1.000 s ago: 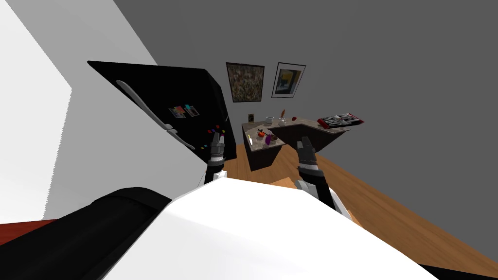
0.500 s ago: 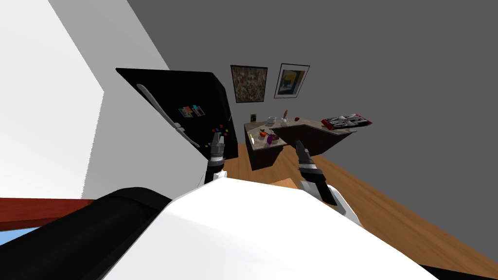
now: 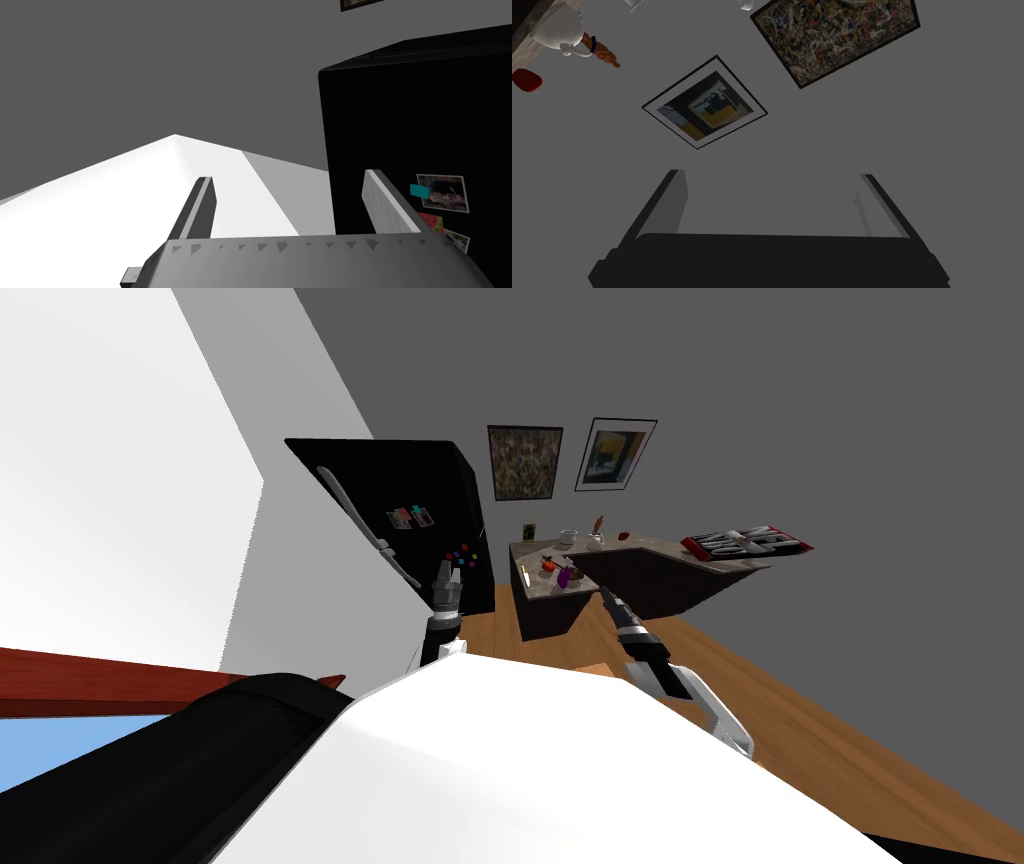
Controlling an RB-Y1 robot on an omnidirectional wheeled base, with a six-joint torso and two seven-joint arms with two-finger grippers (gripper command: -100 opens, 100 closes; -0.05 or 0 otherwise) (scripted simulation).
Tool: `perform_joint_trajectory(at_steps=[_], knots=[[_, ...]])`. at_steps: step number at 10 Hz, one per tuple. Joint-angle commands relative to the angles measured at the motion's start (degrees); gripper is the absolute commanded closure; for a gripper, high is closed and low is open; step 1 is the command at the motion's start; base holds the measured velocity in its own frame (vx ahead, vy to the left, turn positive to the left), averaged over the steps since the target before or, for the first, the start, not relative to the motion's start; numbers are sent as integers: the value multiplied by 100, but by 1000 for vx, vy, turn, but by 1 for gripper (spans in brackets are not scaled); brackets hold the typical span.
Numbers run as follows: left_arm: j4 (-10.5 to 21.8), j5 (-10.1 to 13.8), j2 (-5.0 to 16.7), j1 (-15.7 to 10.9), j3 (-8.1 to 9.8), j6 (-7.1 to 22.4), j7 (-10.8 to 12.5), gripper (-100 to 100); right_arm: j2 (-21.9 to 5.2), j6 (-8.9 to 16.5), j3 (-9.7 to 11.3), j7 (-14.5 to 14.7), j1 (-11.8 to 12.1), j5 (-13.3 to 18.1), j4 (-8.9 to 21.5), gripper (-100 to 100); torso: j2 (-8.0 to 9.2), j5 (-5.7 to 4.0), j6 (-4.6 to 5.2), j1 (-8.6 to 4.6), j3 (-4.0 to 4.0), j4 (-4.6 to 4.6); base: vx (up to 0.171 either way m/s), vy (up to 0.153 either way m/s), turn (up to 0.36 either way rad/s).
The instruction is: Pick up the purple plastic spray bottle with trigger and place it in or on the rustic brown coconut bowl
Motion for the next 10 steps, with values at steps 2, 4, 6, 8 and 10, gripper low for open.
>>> perform_joint_trajectory(at_steps=[2, 4, 6, 8, 10], knots=[[0, 0, 0, 0, 0, 0, 0, 0, -423, 256, 0, 59, -24, 345, 386, -100, -4, 0, 0, 2, -3, -1, 75, 44, 136], [0, 0, 0, 0, 0, 0, 0, 0, -587, 335, 11, 71, -35, 480, 527, -100, -4, -1, 2, -4, -3, -2, 58, 25, 62], [0, 0, 0, 0, 0, 0, 0, 0, -922, 468, 46, 79, -49, 744, 787, -100, -8, 0, -1, 2, -5, -2, 97, 45, 137], [0, 0, 0, 1, 0, 0, 0, 0, -1255, 564, 93, 68, -48, 993, 1005, -100, -30, 0, 0, 1, -18, -7, 146, 34, 119], [0, 0, 0, 1, 0, 0, 0, 0, -1568, 625, 148, 42, -32, 1219, 1170, -100, -32, 0, 0, -1, -19, -8, 136, 32, 130]])
